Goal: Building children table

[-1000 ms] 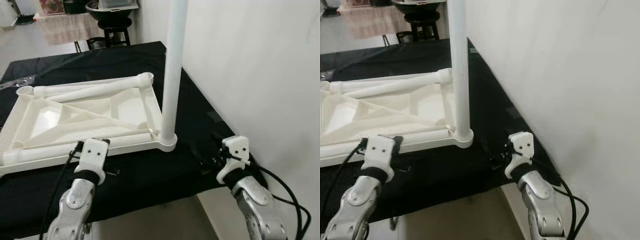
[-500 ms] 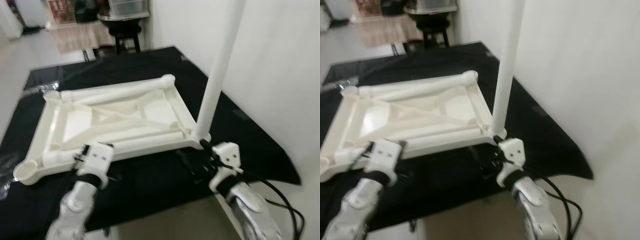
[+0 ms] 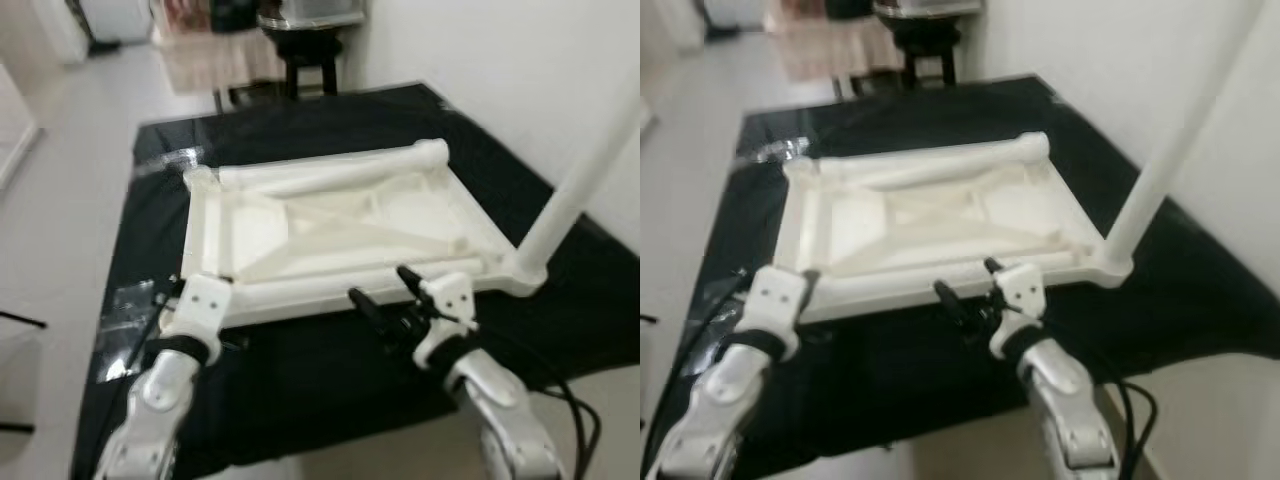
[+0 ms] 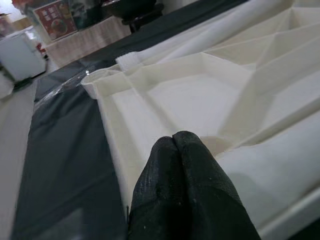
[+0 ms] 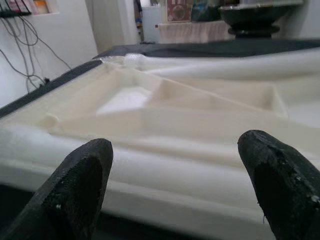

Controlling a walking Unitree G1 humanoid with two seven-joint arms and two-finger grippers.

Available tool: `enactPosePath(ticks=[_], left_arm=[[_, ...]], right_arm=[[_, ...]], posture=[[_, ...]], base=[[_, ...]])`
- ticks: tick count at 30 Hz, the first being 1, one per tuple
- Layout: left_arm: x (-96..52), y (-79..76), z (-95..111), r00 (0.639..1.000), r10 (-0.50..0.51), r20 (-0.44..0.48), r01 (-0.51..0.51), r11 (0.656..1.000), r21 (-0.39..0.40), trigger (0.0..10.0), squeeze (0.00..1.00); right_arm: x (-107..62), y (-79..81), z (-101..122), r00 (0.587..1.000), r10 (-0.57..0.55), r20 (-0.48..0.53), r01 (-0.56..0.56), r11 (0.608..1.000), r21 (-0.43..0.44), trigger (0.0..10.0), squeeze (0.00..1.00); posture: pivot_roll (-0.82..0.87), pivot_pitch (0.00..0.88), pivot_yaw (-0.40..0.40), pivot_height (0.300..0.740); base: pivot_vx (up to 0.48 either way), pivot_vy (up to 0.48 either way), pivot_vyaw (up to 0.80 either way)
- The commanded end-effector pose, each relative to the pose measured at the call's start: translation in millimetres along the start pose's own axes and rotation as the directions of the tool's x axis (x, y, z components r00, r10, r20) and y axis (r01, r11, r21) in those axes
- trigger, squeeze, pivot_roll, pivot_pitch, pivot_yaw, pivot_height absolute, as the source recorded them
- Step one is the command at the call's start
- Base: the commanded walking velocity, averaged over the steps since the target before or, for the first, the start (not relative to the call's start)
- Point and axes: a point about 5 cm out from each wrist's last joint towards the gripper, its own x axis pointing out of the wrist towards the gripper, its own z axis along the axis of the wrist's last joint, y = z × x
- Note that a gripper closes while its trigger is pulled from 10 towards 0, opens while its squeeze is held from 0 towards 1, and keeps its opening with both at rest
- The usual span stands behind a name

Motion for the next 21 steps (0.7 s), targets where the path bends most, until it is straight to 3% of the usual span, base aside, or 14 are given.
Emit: enactPosePath(ticks=[1, 4, 5, 7, 8, 11, 12, 15, 19, 21], left_arm=[[-2.4, 2.7, -4.9, 1.000, -0.003, -0.031, 0.002, 1.000, -0.018, 10.0, 0.00], [-2.7, 1.7, -4.6, 0.999, -0.021, -0.040, 0.018, 0.998, -0.053, 10.0, 0.00], [-2.8, -0.5, -4.0, 0.997, -0.059, -0.054, 0.051, 0.989, -0.139, 10.0, 0.00], [-3.1, -13.7, 0.3, 0.971, -0.230, -0.063, 0.199, 0.927, -0.319, 10.0, 0.00], [-3.1, -13.7, 0.3, 0.971, -0.230, -0.063, 0.199, 0.927, -0.319, 10.0, 0.00], [-2.8, -25.5, 6.1, 0.925, -0.379, -0.044, 0.317, 0.828, -0.464, 10.0, 0.00], [-2.8, -25.5, 6.1, 0.925, -0.379, -0.044, 0.317, 0.828, -0.464, 10.0, 0.00], [-1.7, -31.6, 9.4, 0.886, -0.463, -0.023, 0.375, 0.746, -0.550, 10.0, 0.00], [-2.1, -36.3, 15.7, 0.849, -0.527, 0.045, 0.480, 0.733, -0.483, 10.0, 0.00], [0.8, -35.6, 20.7, 0.854, -0.512, 0.092, 0.487, 0.724, -0.488, 10.0, 0.00]], right_arm=[[3.7, 5.1, -3.4, 1.000, 0.011, -0.003, -0.011, 1.000, 0.010, 10.0, 0.00], [5.8, 5.1, -3.6, 1.000, 0.010, -0.002, -0.010, 1.000, 0.010, 10.0, 0.00], [8.4, 5.2, -4.1, 1.000, 0.008, -0.002, -0.008, 1.000, 0.009, 10.0, 0.00], [12.8, 5.4, -4.7, 1.000, 0.001, -0.001, -0.001, 1.000, 0.006, 10.0, 0.00], [12.8, 5.4, -4.7, 1.000, 0.001, -0.001, -0.001, 1.000, 0.006, 10.0, 0.00], [15.4, 3.0, -3.7, 1.000, -0.017, 0.004, 0.017, 1.000, -0.002, 10.0, 0.00], [15.4, 3.0, -3.7, 1.000, -0.017, 0.004, 0.017, 1.000, -0.002, 10.0, 0.00], [17.2, -1.6, -2.5, 0.999, -0.040, 0.009, 0.040, 0.999, -0.008, 10.0, 0.00], [19.3, -6.0, -1.8, 0.998, -0.061, 0.013, 0.061, 0.998, -0.015, 10.0, 0.00], [20.3, -7.2, -0.8, 0.997, -0.069, 0.017, 0.069, 0.997, -0.019, 10.0, 0.00]], posture=[[-0.01, 0.142, -0.033, 0.740], [0.00, 0.136, -0.039, 0.740], [0.00, 0.130, -0.041, 0.740], [0.00, 0.126, -0.043, 0.740], [0.00, 0.126, -0.043, 0.740], [0.00, 0.129, -0.043, 0.740], [0.00, 0.129, -0.043, 0.740], [0.00, 0.130, -0.044, 0.740], [-0.01, 0.129, -0.041, 0.740], [-0.01, 0.130, -0.038, 0.740]], base=[[0.000, 0.000, 0.00], [0.000, 0.000, 0.00], [0.000, 0.000, 0.00], [0.000, 0.000, 0.00], [0.000, 0.000, 0.00], [0.000, 0.000, 0.00], [0.000, 0.000, 0.00], [0.000, 0.000, 0.00], [0.000, 0.000, 0.00], [0.000, 0.000, 0.00]])
